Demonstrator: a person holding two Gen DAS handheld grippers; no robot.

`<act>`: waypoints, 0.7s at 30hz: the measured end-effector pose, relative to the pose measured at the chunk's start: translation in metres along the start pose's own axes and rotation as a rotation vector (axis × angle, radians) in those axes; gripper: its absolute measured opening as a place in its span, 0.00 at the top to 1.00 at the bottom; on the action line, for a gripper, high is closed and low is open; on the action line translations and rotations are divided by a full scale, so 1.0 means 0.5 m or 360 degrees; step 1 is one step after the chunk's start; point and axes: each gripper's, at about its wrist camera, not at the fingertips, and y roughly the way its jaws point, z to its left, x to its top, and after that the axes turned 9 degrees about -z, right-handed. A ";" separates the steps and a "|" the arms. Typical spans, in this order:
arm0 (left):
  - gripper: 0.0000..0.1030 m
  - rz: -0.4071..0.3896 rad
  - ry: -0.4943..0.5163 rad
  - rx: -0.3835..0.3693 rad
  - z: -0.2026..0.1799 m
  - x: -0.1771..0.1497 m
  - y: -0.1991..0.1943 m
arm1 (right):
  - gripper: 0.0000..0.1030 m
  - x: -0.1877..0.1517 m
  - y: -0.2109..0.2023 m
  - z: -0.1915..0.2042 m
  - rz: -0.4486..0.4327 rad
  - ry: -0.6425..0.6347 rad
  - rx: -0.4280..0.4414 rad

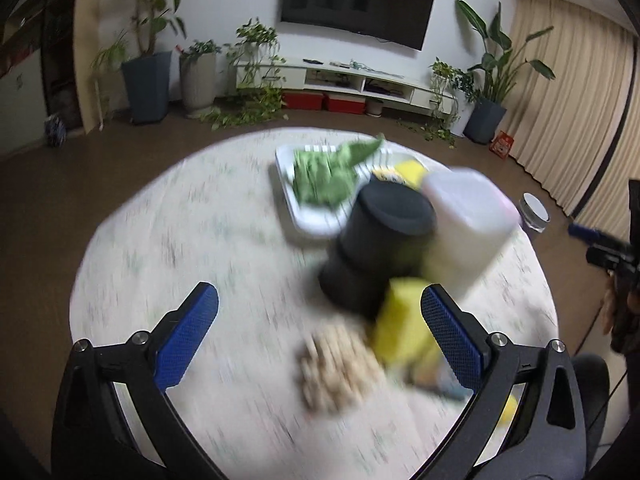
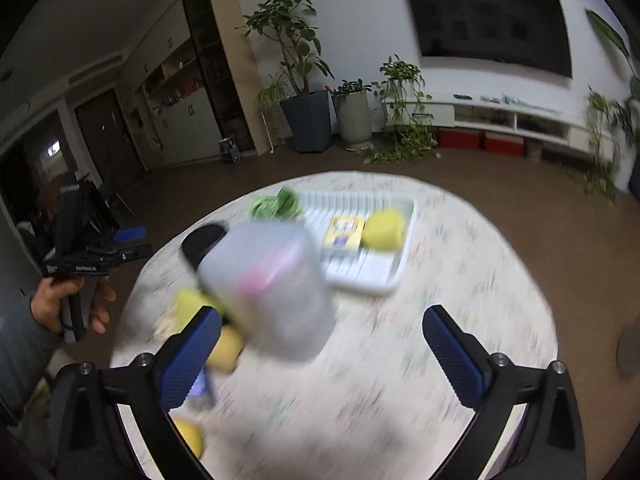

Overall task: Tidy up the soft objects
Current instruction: 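Return both grippers to the table and grasp the yellow makeup sponge with the right gripper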

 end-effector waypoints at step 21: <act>0.00 0.0041 -0.0043 0.0048 -0.120 -0.207 -0.098 | 0.08 -0.273 -0.008 0.285 0.0138 -0.0217 -0.0152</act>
